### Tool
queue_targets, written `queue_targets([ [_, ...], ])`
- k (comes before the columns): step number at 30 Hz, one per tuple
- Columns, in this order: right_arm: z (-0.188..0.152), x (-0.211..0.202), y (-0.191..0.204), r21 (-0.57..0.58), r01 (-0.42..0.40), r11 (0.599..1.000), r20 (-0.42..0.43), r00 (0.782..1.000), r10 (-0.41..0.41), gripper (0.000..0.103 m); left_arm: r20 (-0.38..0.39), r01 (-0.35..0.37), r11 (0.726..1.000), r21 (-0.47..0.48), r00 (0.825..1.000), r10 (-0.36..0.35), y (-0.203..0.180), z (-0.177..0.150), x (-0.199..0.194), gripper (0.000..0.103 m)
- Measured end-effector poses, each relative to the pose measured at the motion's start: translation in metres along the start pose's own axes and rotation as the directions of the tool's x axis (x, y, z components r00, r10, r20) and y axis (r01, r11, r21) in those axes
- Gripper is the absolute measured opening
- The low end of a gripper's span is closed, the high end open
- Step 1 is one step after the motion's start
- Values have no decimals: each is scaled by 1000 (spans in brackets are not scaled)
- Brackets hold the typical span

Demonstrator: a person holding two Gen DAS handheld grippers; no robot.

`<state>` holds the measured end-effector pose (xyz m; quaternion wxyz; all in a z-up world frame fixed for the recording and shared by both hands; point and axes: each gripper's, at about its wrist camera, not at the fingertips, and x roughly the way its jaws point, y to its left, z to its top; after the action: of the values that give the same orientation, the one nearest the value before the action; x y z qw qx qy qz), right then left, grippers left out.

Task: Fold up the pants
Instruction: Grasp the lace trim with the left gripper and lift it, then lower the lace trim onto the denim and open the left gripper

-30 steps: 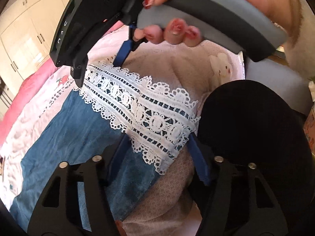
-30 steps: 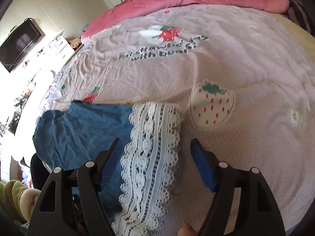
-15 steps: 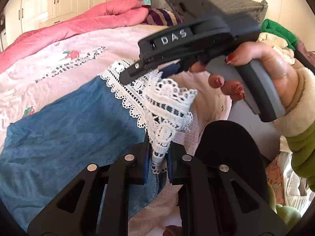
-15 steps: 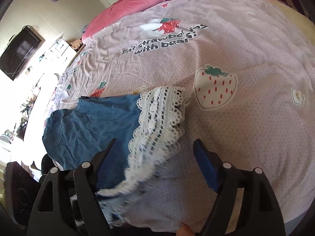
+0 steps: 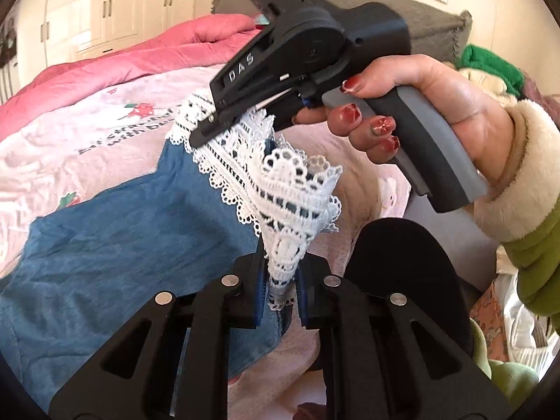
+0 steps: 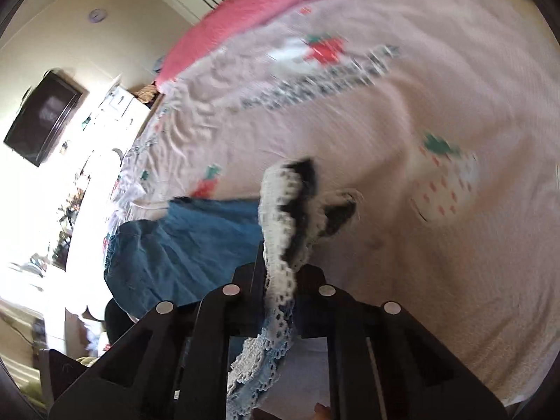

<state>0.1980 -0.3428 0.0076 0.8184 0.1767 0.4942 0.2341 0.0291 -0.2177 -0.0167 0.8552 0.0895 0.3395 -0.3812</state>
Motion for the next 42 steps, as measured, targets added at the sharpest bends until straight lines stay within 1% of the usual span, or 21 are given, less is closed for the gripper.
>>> queue_targets([
  [3,6,8,28,-37,6,999,7,1000,-6,11,19,-13,999,-36,1000,14,12,-6,-16,7],
  [7,12,35,71,-90,-9,996,-31,1000,6,11,30,-53,995,-80,998,56,32,-25,-41,7],
  [12,14,87,127,-162,12,987,-102,994,-29,11,10,-76,973,-217,997,80,76,-55,-68,7],
  [14,12,110,145,-182,37,983,-131,989,-62,11,-3,-88,963,-255,996,90,85,-65,-74,8],
  [16,9,136,163,-236,116,965,-144,978,-152,11,-25,-74,951,-299,997,70,97,-75,-75,11],
  [17,8,144,167,-243,140,960,-151,972,-180,12,-35,-64,938,-341,998,55,106,-82,-75,12],
  [18,7,151,170,-244,148,959,-162,968,-190,16,-36,-47,928,-369,999,36,111,-86,-75,14],
  [19,7,158,175,-242,145,959,-177,966,-190,24,-39,-29,919,-394,999,15,116,-91,-75,18],
  [20,7,161,177,-234,138,962,-182,966,-183,29,-40,-26,913,-407,999,11,118,-95,-77,21],
  [21,8,162,181,-223,119,967,-186,969,-162,37,-39,-26,910,-414,999,11,120,-98,-80,27],
  [22,10,162,184,-218,103,971,-185,972,-145,39,-36,-26,907,-420,999,13,121,-100,-83,33],
  [24,14,160,193,-218,74,973,-182,977,-115,44,-31,-24,892,-451,999,11,127,-106,-89,40],
  [26,17,155,203,-247,34,969,-168,983,-78,46,-28,-25,881,-473,1000,13,135,-108,-94,44],
  [27,17,150,207,-267,23,963,-158,985,-67,49,-32,-45,877,-478,999,33,137,-110,-98,46],
  [29,20,143,209,-291,30,956,-131,989,-71,53,-29,-53,869,-492,999,44,140,-113,-105,49],
  [30,22,138,207,-303,39,952,-119,990,-79,56,-28,-61,867,-494,998,55,141,-115,-111,54],
  [34,28,129,191,-330,114,937,-74,987,-146,59,-13,-123,877,-465,991,132,140,-111,-135,64],
  [37,33,130,181,-328,144,934,-58,983,-172,59,0,-142,891,-432,988,157,135,-98,-135,65],
  [39,36,136,180,-331,135,934,-57,985,-162,59,0,-140,898,-417,988,154,136,-88,-127,64],
  [41,39,144,184,-347,129,929,-58,986,-158,59,-10,-153,900,-407,987,163,138,-80,-119,53],
  [42,39,149,187,-362,132,923,-61,984,-165,59,-12,-151,901,-407,987,160,140,-78,-115,45],
])
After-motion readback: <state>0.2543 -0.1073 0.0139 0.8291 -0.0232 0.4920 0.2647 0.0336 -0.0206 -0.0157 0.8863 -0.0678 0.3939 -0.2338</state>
